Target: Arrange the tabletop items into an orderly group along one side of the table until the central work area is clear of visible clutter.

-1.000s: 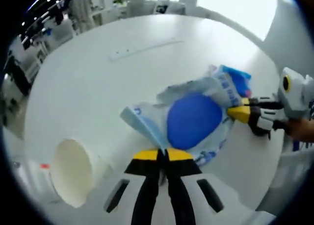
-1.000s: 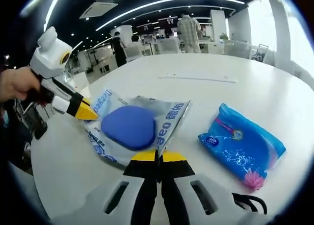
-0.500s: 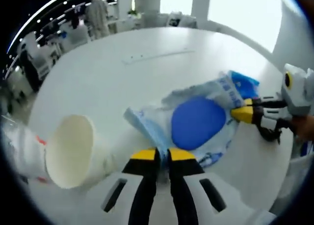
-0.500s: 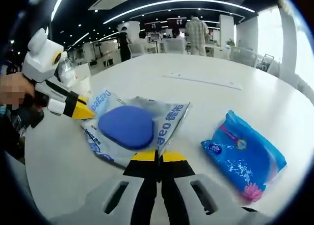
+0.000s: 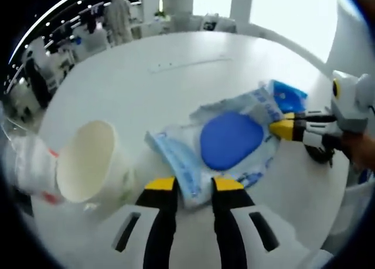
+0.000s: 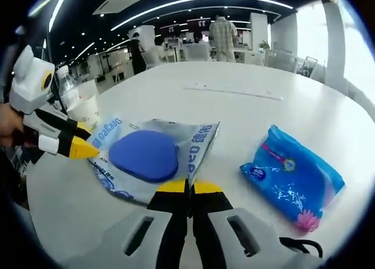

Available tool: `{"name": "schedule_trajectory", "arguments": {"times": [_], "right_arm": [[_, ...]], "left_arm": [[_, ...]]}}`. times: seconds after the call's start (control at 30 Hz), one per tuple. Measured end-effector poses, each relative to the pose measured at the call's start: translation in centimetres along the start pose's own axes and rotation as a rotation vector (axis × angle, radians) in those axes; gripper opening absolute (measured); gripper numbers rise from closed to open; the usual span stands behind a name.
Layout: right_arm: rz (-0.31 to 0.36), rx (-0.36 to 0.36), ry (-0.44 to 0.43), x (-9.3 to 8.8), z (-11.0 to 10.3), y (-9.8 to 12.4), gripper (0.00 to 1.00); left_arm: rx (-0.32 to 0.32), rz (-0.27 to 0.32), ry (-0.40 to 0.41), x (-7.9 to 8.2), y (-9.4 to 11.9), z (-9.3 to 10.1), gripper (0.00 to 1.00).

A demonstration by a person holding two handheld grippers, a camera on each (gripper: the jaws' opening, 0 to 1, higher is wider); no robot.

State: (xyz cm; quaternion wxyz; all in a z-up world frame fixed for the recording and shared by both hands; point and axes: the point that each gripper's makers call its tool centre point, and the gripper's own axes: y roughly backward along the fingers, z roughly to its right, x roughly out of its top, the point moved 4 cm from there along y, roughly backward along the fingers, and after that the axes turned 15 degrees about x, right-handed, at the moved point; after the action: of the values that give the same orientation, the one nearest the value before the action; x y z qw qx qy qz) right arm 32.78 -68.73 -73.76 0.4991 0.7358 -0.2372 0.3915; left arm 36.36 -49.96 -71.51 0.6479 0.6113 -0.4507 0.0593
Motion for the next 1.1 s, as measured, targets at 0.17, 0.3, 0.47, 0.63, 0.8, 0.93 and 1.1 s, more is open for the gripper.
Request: {"name": "schedule_trajectory", "arguments": {"times": [0.17, 0.3, 0.47, 0.63, 0.8, 0.93, 1.1], "right_arm": [[-0.001, -0.017, -0.020, 0.0, 0.0, -0.2, 0.00], [-0.010, -0.012, -0.013, 0.2, -0.1, -0.3, 0.00], [-0.015, -0.007, -0.009, 0.2, -0.1, -0.4, 0.00], [-0.027, 0.012, 0.009, 0.5, -0.3, -0.7, 0.00], [-0.039, 0.027, 0.018, 0.6, -0.6, -0.9, 0.00], [-0.061, 0.055, 0.052, 0.5, -0.7, -1.1, 0.01], [-0.090, 0.081, 0.093, 0.4, -0.5, -1.1, 0.06]], "left_arm": [[0.003, 0.015, -0.001, 0.1, 1.1, -0.2, 0.21], [0.001, 0.032, -0.013, -0.2, 2.4, -0.3, 0.23], [-0.014, 0.064, -0.005, -0.7, 4.4, -0.2, 0.25], [-0.026, 0.125, 0.034, -0.6, 6.9, -0.1, 0.31], [-0.015, 0.189, 0.051, -1.0, 9.9, -0.7, 0.39], [-0.015, 0.249, 0.049, -1.8, 12.9, -1.5, 0.44], [-0.005, 0.305, 0.002, -3.0, 15.9, -2.4, 0.50]]}}
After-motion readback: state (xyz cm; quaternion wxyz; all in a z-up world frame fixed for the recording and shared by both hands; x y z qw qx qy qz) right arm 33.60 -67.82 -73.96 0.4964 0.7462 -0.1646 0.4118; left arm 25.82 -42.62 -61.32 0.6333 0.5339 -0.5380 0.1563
